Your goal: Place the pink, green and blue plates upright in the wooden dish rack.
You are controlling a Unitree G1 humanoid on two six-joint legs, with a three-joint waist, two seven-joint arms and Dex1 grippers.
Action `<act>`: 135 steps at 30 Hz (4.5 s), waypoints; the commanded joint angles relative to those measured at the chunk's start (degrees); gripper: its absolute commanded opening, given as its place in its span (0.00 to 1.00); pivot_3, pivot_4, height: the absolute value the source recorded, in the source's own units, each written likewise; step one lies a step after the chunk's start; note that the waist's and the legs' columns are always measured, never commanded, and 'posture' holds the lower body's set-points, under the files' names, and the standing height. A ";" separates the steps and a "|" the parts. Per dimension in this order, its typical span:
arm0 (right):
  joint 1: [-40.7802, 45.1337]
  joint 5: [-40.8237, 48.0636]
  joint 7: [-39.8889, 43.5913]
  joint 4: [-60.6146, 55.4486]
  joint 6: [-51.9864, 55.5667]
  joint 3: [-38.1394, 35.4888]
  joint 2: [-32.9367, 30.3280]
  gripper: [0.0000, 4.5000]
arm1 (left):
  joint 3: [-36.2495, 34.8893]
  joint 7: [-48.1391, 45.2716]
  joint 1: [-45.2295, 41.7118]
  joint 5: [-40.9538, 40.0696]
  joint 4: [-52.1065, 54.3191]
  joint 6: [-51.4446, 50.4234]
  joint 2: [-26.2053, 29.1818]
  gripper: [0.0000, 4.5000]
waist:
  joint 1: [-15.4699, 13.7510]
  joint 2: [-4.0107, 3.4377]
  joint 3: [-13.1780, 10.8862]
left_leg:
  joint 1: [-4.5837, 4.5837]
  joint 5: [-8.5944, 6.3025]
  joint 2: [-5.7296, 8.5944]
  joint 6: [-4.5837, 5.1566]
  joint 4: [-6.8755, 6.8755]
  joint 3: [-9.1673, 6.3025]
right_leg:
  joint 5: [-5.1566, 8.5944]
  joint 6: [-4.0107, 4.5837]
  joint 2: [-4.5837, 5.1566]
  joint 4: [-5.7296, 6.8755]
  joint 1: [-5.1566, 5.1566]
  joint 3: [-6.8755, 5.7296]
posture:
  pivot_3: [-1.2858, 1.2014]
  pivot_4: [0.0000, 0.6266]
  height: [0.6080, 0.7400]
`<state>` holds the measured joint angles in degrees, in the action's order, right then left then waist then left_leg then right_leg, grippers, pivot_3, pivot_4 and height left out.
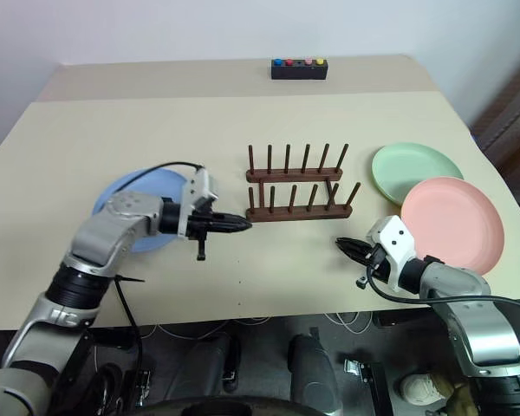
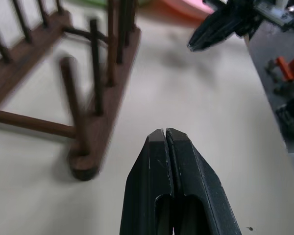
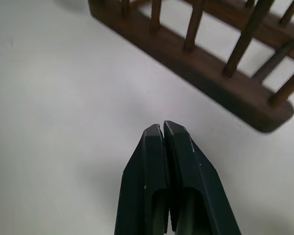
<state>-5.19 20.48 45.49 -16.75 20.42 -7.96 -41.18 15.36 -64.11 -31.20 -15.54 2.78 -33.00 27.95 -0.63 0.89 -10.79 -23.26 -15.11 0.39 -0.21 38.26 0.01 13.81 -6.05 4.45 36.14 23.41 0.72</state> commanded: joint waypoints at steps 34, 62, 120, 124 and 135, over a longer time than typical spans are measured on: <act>25.12 -13.21 -8.19 29.41 -10.43 7.64 9.57 0.01 | -1.06 9.65 -18.89 10.40 -41.41 24.20 -11.93 0.00 | 0.37 -0.01 0.01 | 0.01 0.00 0.17 0.00 -0.01 0.02 | -0.04 -0.06 -0.01 0.01 0.01 -0.02 | 0.52 0.24 1.00; 42.26 -19.77 -9.26 56.90 -25.67 8.87 13.10 0.01 | -5.43 12.45 -29.02 14.61 -63.69 37.14 -17.45 0.00 | 1.48 -0.01 0.00 | -0.01 0.00 0.20 0.00 -0.04 0.05 | -0.09 -0.14 -0.01 0.02 0.05 -0.01 | 0.52 0.24 1.00; 10.73 15.77 -1.18 -8.39 19.29 -19.07 -6.97 0.99 | -16.16 -14.53 -16.72 -13.28 -13.14 -1.67 5.27 0.99 | 1.07 -0.06 -0.04 | -0.05 0.00 0.04 0.00 -0.07 -0.06 | -0.07 -0.15 0.04 -0.03 0.03 -0.03 | 0.52 0.24 1.00; 4.37 15.09 0.36 -8.41 19.26 -24.20 -9.40 0.99 | -17.58 -15.94 -14.61 -14.33 -10.96 4.37 6.14 0.99 | 1.04 -0.04 -0.04 | -0.09 -0.01 0.04 0.01 -0.08 -0.04 | -0.06 -0.15 0.07 -0.09 0.05 -0.02 | 0.52 0.24 1.00; -7.92 13.76 0.37 -9.99 24.70 -29.09 -10.75 0.99 | -19.08 -19.24 -13.99 -18.92 -9.28 8.10 5.82 0.99 | 1.22 -0.05 -0.03 | -0.02 -0.01 0.01 0.02 -0.05 0.02 | -0.05 -0.13 0.03 -0.08 0.02 0.04 | 0.52 0.24 1.00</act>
<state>-13.34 33.78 46.31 -24.57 44.71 -35.08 -50.85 -2.52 -82.86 -43.31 -32.38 -7.77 -24.51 33.63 0.58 0.85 -10.82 -23.29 -15.12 0.40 -0.20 38.22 0.02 13.76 -6.18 4.49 36.06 23.44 0.75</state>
